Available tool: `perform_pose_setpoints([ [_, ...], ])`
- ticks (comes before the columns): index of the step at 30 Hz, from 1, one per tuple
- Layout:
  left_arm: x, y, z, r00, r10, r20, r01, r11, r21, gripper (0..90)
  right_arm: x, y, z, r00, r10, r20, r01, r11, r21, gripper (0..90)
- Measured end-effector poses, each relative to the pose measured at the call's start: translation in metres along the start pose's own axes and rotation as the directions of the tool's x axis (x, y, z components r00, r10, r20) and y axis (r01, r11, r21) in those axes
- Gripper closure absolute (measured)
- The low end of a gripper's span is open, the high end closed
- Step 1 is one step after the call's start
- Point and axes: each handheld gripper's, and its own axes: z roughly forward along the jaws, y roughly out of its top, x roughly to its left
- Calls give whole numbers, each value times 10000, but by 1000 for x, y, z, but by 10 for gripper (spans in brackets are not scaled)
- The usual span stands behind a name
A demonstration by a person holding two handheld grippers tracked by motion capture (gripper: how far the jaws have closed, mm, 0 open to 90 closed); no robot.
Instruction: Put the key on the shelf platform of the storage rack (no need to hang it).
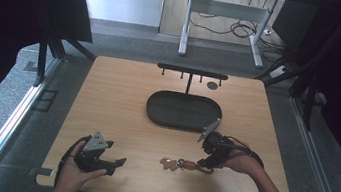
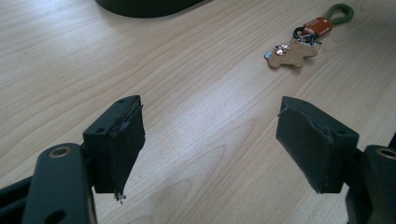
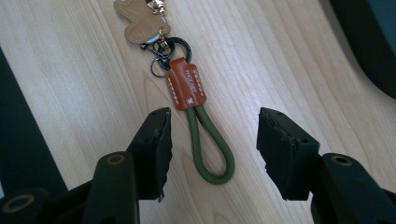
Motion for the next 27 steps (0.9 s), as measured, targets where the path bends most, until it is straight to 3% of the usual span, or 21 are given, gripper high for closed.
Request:
perform_pose_setpoints([
  [11,0,1,-4,10000,4,-12,-4,10000,-29,237,8,17,21,9973,-733,-108,738,9955,595,517],
  [27,1,1,-4,10000,-45,-49,45,10000,8,237,13,27,44,9926,-1192,-233,1212,9842,1294,573],
])
